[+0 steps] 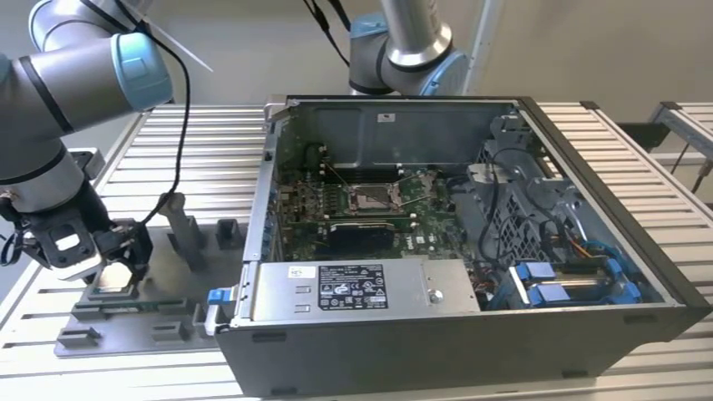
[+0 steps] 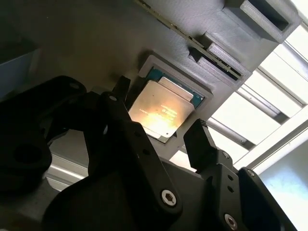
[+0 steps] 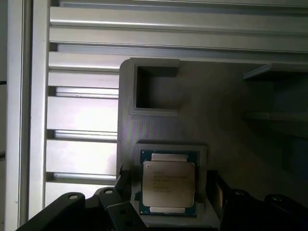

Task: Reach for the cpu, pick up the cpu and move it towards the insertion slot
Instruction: 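Pick up the cpu and move it towards the insertion slot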

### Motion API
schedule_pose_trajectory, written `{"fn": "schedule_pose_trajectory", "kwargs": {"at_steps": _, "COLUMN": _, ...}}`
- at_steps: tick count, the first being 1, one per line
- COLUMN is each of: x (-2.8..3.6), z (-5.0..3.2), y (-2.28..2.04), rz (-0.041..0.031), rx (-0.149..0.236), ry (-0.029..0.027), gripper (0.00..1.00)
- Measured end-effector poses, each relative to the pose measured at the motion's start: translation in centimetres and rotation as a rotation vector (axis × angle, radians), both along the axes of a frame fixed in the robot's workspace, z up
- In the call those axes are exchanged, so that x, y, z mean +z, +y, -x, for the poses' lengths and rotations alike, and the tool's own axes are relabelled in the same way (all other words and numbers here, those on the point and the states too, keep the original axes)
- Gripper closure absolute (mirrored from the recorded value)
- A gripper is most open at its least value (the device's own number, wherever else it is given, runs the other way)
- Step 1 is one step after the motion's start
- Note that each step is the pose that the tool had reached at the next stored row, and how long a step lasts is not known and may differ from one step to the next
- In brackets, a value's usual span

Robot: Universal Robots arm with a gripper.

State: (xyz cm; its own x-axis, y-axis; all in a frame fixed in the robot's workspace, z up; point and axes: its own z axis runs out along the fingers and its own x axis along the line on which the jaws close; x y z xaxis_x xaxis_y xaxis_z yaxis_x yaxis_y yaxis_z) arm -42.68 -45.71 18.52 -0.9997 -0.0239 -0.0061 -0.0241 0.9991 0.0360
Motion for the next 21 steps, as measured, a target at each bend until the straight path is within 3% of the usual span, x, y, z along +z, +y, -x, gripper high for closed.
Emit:
{"fn": "schedule_pose_trajectory", "kwargs": {"at_steps": 1, "x": 0.0, "z": 0.0, "y": 0.0, "rz": 0.0, "rx": 0.0, "ry": 0.0, "gripper": 0.0}}
{"fn": "schedule_pose_trajectory", "kwargs": {"at_steps": 2, "x": 0.0, "z": 0.0, "y": 0.0, "rz": 0.0, "rx": 0.0, "ry": 0.0, "gripper": 1.0}}
{"fn": "schedule_pose_trajectory", "kwargs": {"at_steps": 13, "x": 0.03, "z": -0.01, "y": 0.0, "rz": 0.0, "rx": 0.0, "ry": 0.0, "gripper": 1.0}}
{"fn": "schedule_pose_trajectory", "kwargs": {"at_steps": 21, "x": 0.9, "z": -0.01, "y": 0.0, "rz": 0.0004, "rx": 0.0, "ry": -0.0001, "gripper": 1.0}}
